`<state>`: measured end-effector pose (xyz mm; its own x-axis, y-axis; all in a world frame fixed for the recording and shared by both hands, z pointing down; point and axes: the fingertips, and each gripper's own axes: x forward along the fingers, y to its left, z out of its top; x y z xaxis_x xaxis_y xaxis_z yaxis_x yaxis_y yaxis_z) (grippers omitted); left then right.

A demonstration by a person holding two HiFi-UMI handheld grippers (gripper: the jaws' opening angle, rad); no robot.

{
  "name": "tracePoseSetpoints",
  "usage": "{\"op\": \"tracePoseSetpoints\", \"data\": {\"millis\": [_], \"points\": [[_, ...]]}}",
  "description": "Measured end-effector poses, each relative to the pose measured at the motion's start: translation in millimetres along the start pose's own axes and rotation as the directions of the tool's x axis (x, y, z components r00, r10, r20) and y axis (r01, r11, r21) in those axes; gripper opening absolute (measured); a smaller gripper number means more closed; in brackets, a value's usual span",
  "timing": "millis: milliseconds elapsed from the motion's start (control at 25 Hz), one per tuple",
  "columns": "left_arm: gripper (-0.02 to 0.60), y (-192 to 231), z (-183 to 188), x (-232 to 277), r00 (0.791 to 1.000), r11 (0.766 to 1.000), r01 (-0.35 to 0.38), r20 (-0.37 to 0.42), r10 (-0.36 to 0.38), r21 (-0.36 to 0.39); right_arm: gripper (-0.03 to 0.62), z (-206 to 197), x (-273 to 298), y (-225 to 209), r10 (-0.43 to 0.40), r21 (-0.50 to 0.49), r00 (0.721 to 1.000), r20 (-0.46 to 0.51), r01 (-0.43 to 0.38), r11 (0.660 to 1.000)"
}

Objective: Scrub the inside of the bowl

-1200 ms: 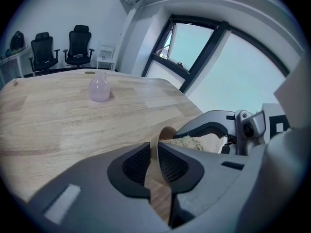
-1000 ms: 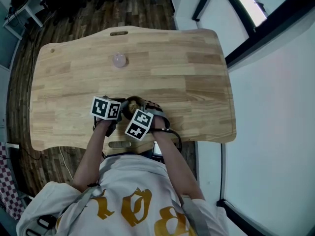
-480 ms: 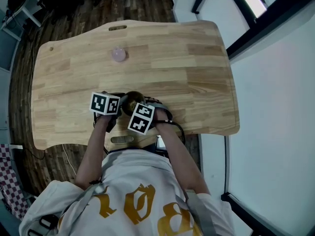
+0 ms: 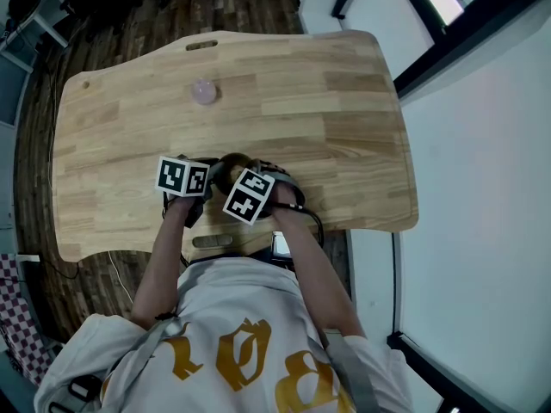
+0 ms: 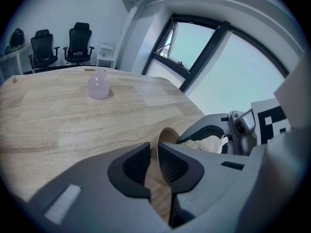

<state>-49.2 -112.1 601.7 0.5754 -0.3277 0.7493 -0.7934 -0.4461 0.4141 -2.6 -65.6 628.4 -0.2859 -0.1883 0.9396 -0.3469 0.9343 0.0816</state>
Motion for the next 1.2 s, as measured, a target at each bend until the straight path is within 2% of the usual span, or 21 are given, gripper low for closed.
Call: {"op": "tracePoseSetpoints", "data": {"millis": [160, 320, 520, 720, 1000, 1200], "points": [[0.038, -2, 1, 0, 1.000, 1.000, 0.021, 0.001, -0.021, -0.017, 0.179, -1, -2, -12, -0.039, 0.052, 0.999, 0.003, 0.039, 0.998], [0.041, -4, 5, 3, 1.000, 1.000, 0.025, 0.003, -0.025, -0.016, 0.181, 4, -3, -17, -0.060, 0.062, 0.997, 0.038, 0.057, 0.996], [0.041, -2, 6, 3, 0.999, 0.998, 0.039, 0.012, -0.039, -0.055, 0.180, 16, -3, -8, -0.023, 0.043, 0.995, 0.101, 0.019, 0.999], [0.041, 5, 7, 3, 0.999, 0.996, 0.038, 0.021, -0.036, -0.084, 0.179, 21, -1, 1, 0.048, 0.026, 0.992, 0.120, -0.052, 0.998], [0.041, 11, 8, 6, 0.998, 0.991, 0.048, 0.042, -0.043, -0.123, 0.179, 12, 0, 0, 0.075, 0.024, 0.995, 0.071, -0.077, 0.997], [0.040, 6, 8, 11, 0.999, 0.996, 0.033, 0.022, -0.031, -0.087, 0.179, -2, 3, -12, 0.019, 0.042, 1.000, -0.004, -0.019, 0.999]]}}
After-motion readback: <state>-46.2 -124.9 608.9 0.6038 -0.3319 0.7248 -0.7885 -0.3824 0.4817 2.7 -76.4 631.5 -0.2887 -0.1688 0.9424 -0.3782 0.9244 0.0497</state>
